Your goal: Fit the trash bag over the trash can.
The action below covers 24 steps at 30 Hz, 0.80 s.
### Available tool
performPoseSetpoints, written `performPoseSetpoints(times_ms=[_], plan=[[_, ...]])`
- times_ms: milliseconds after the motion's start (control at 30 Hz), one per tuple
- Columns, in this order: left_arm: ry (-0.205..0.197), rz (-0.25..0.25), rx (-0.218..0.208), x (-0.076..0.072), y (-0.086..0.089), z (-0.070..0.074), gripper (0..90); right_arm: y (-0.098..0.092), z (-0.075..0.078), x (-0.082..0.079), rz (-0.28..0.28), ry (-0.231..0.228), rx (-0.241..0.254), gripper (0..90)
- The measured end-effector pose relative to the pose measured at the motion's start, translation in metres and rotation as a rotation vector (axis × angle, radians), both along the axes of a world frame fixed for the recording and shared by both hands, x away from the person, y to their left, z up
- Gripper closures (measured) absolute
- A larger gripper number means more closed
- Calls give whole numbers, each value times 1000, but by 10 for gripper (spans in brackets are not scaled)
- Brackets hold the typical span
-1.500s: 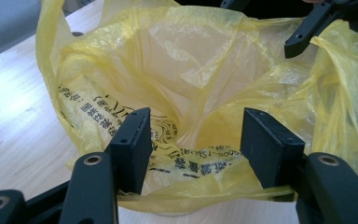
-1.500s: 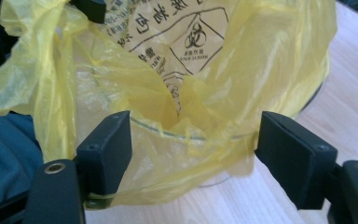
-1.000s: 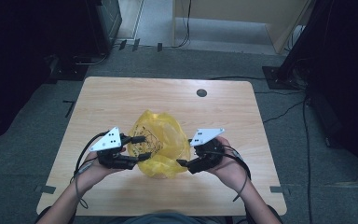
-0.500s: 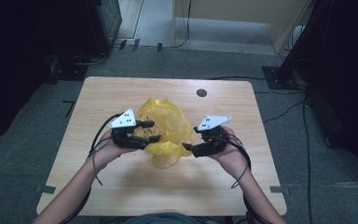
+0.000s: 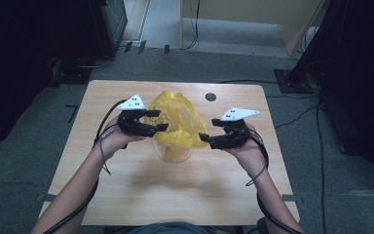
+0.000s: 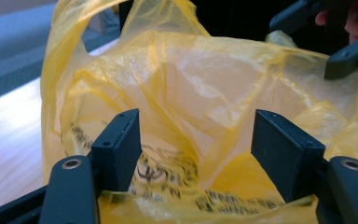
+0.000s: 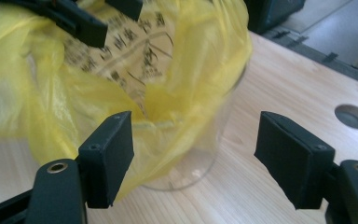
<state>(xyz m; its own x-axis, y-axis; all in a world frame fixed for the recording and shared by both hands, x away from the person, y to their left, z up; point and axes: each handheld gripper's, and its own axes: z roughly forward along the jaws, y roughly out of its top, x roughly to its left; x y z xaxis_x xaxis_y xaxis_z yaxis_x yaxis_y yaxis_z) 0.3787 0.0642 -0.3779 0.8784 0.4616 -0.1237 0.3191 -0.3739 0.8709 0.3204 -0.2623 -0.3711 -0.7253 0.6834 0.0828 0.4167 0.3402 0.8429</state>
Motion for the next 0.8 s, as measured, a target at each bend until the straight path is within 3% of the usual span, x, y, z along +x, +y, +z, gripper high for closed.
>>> performPoseSetpoints(times_ms=[133,200,367,533,633,800], plan=[[-30,-6,31,-17,6,10,310,7,9,-7,36,-27,25,287],[-72,-5,45,-26,9,13,304,13,11,-10,67,-23,18,286],[-92,7,60,-44,13,9,286,27,6,-14,96,2,-49,289],[-104,14,88,-51,14,-3,286,27,-1,-10,76,27,-55,401],[-96,27,69,-55,18,-9,299,21,-1,-9,77,33,-75,539],[-81,42,85,-57,20,-18,299,16,-6,-3,71,71,-75,644]])
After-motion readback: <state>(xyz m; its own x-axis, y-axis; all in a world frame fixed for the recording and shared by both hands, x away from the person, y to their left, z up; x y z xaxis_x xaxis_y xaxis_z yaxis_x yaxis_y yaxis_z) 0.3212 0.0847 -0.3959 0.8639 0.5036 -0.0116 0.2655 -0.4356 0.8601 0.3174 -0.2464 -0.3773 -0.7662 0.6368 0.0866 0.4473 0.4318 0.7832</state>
